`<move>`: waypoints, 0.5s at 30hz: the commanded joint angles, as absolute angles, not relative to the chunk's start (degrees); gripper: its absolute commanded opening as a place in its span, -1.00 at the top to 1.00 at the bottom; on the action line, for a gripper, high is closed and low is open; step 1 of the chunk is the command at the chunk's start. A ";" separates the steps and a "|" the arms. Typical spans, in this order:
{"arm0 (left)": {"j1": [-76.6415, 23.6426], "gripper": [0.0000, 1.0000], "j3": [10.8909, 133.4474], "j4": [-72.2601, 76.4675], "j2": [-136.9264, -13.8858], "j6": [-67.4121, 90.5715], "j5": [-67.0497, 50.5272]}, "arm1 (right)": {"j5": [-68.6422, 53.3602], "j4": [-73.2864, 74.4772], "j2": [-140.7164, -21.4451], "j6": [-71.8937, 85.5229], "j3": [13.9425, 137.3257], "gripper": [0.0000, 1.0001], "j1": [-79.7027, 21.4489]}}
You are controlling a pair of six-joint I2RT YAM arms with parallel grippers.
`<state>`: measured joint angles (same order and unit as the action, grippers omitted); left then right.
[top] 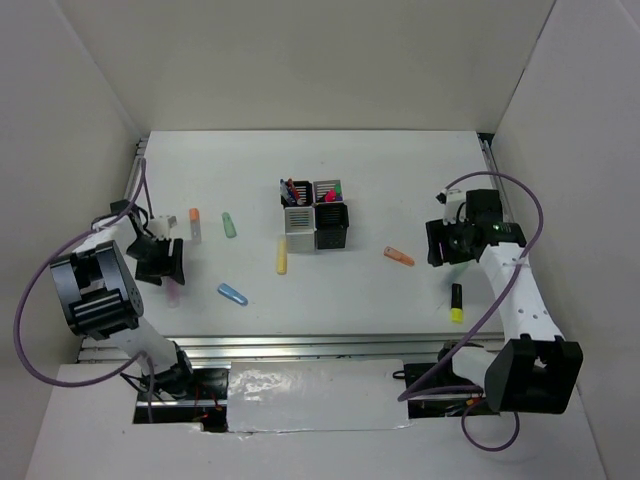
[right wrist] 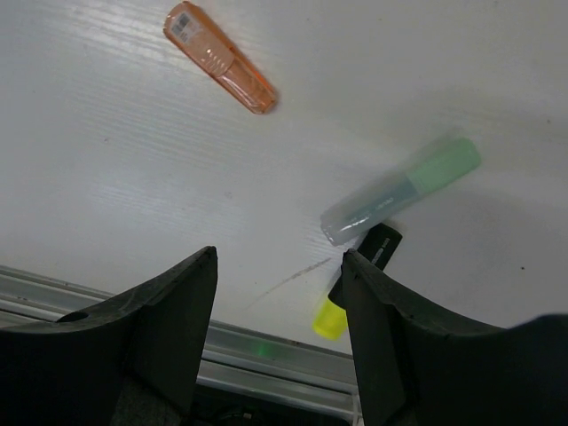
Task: Sort the stationery into containers
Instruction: Pick up the pen from the center of the board.
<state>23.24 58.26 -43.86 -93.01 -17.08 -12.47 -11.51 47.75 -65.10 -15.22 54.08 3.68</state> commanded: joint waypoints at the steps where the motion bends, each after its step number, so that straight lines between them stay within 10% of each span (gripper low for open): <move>1: 23.99 -0.51 62.56 -43.59 -96.49 -13.36 -9.40 | -12.74 49.48 -65.74 -15.03 57.83 -0.30 6.24; 15: 17.40 -0.08 68.29 -46.93 -107.92 -7.83 -5.36 | -11.43 47.46 -60.47 -16.52 53.09 -0.29 7.12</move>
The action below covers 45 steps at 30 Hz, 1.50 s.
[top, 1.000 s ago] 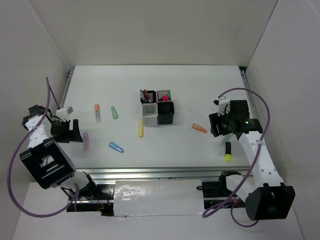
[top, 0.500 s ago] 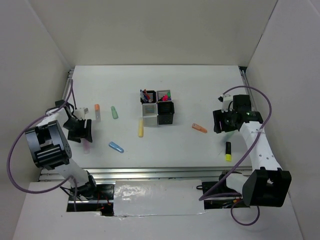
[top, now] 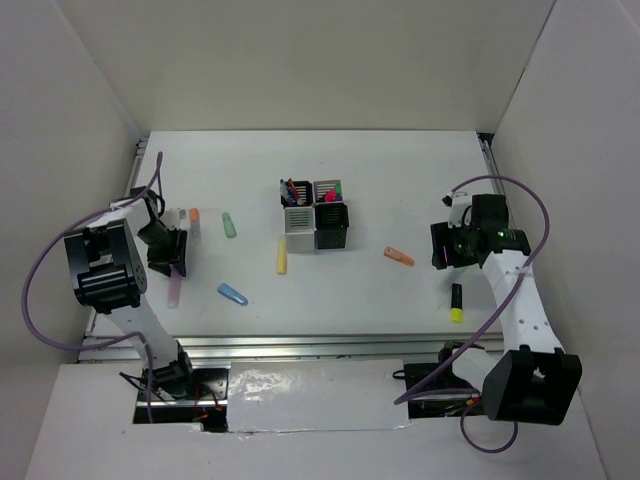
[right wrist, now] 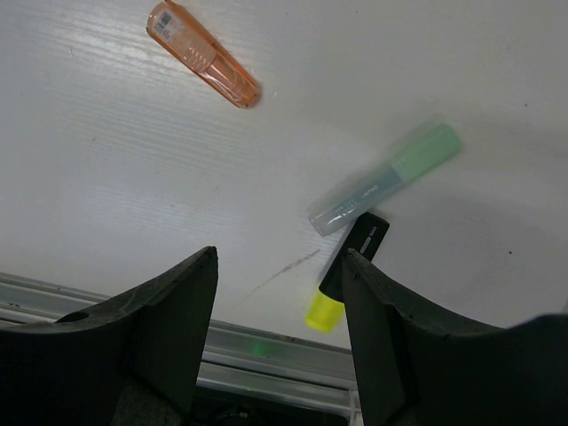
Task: Sort the stationery into containers
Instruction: Pick up the pen from the center of the board, then place the pen in the storage box.
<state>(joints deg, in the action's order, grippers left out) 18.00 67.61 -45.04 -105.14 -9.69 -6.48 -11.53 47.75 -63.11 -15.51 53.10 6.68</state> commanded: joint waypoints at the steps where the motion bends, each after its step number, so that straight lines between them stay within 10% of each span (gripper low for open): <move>1: 17.40 -0.04 68.12 -47.02 -108.54 -7.65 -5.36 | -11.16 47.55 -60.64 -16.61 53.17 -0.29 7.12; 20: 7.76 1.00 87.53 -43.61 -98.80 -10.81 -30.66 | -13.27 47.72 -63.28 -15.03 58.53 -0.29 7.82; 30: -11.85 1.00 82.87 1.64 -93.75 2.69 -45.96 | -16.87 49.13 -64.69 -11.43 62.23 -0.30 13.44; 45: -25.05 0.99 88.51 18.45 -108.72 0.70 -44.30 | -12.40 52.29 -62.93 -13.18 60.47 -0.30 15.20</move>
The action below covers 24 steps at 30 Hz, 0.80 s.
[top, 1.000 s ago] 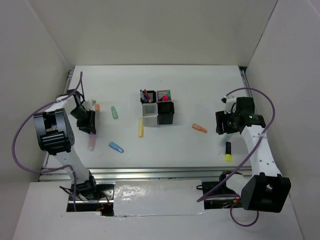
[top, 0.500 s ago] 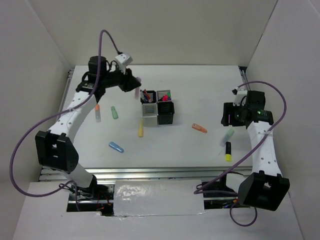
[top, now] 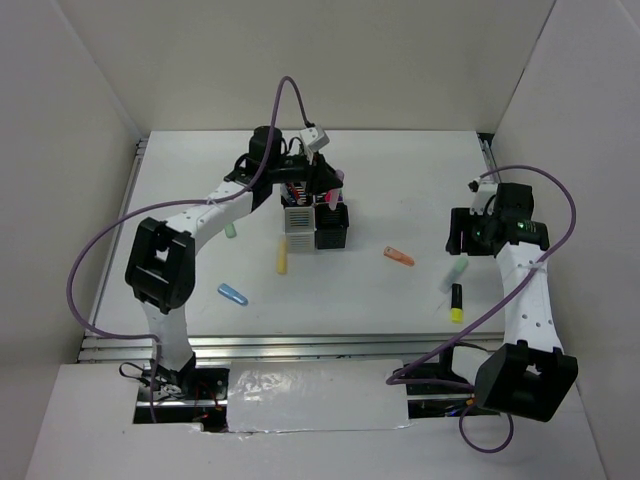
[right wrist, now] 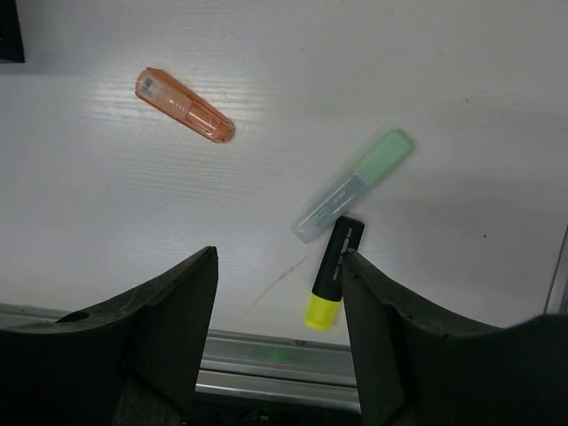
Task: Sort the stationery into containers
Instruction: Place the pen in the storage box.
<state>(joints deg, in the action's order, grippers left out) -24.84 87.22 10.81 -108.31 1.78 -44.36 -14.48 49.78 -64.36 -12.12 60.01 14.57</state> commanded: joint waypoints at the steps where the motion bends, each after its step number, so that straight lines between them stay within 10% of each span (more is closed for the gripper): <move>1: -25.40 0.96 88.07 18.89 -108.89 0.70 -44.30 | -11.35 52.64 -62.76 -13.53 60.29 -0.30 15.21; 15: -26.54 0.87 83.59 17.93 -109.16 -4.39 -43.68 | -6.24 56.95 -61.87 -16.43 58.18 -0.28 15.47; 24: -27.07 0.32 81.12 17.32 -108.98 -5.80 -43.16 | -3.26 61.26 -62.93 -19.33 57.48 -0.20 15.47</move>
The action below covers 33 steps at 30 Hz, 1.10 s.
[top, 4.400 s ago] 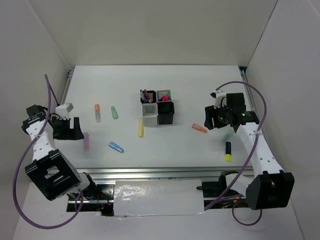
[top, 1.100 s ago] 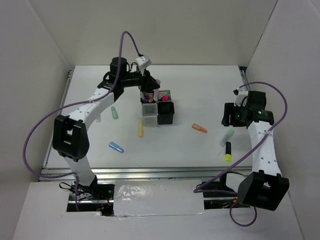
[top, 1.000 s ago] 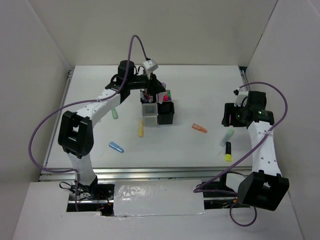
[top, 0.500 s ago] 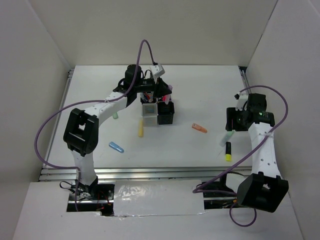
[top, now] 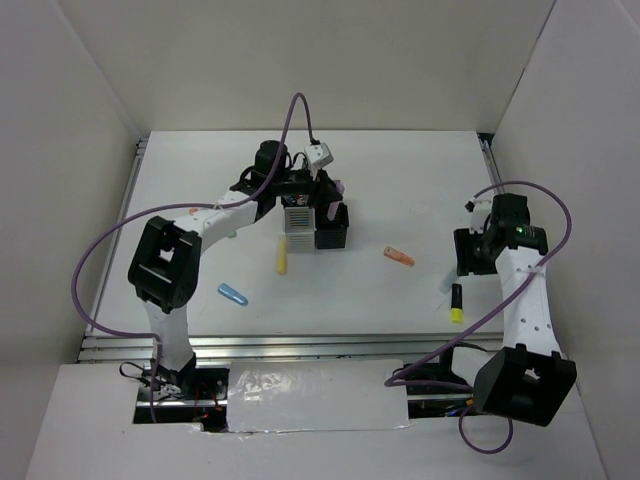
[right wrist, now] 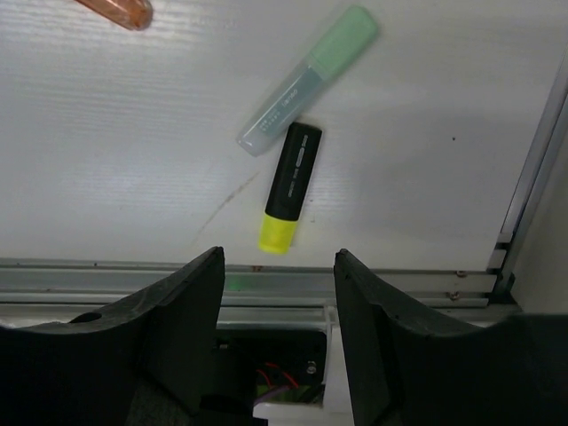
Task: Sort the stationery into containers
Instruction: Place the pen in the storage box.
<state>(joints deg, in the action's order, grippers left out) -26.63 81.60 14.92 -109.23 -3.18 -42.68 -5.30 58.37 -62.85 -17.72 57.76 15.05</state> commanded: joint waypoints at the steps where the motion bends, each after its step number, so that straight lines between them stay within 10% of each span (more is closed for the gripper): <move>1: -27.07 0.24 80.86 17.05 -108.81 -5.89 -42.81 | -2.99 62.30 -63.45 -19.51 57.57 -0.18 15.38; 8: -27.42 -0.35 79.28 16.43 -107.05 -8.78 -41.75 | 1.30 65.13 -64.77 -18.99 55.82 -0.13 15.47; 33: -25.75 -0.72 80.77 19.95 -102.92 -2.81 -38.06 | 3.60 55.90 -81.72 -15.47 53.08 -0.10 13.80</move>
<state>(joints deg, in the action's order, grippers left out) -26.39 78.98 16.75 -105.82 -3.75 -38.50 2.92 58.98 -79.44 -16.03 50.30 14.13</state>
